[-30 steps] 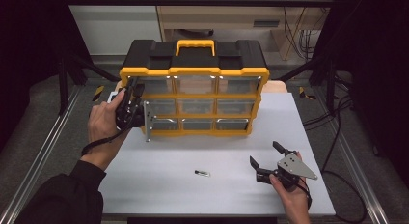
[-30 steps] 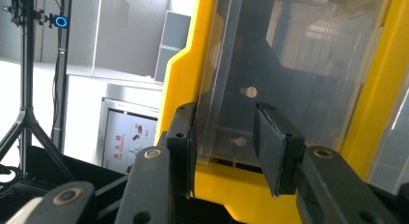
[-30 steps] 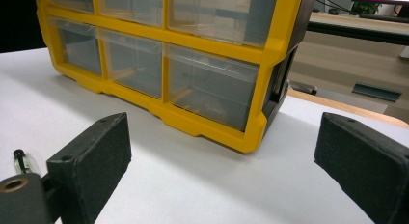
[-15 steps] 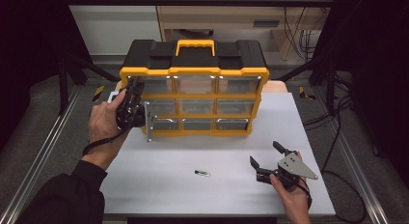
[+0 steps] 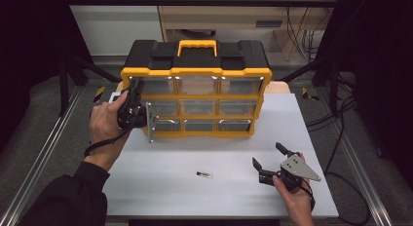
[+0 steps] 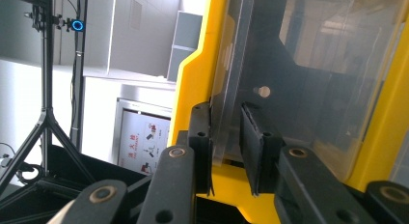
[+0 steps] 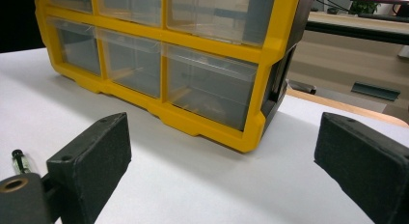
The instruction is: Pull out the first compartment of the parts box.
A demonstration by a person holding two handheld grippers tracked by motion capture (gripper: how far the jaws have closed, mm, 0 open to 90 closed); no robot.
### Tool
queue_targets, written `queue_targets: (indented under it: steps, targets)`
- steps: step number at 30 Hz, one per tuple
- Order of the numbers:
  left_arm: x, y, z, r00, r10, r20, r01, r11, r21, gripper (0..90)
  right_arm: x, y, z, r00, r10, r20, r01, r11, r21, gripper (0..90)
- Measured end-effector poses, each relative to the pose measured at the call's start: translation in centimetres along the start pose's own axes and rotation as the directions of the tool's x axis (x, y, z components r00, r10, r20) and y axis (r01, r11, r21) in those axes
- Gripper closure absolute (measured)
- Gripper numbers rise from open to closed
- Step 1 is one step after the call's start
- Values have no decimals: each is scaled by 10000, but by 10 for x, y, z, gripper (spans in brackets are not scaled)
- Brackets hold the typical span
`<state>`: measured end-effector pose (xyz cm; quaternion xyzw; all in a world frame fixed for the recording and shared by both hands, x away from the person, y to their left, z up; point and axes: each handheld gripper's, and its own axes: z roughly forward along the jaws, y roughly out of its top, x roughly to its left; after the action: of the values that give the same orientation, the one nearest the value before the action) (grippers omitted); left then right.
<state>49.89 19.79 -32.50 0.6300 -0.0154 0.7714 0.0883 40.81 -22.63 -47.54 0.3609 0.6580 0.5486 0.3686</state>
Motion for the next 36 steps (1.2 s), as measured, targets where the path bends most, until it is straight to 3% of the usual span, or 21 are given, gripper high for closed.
queue_targets:
  steps: [23,36]
  targets:
    - [-3,2,1,9993,248,-287,-244,9996,137,798,0,0,0,10000,24,-12,-24,10000,-9,61]
    - [-1,0,-7,9992,248,-306,-249,9997,-8,812,0,-1,0,10000,6,-20,-6,10000,12,62]
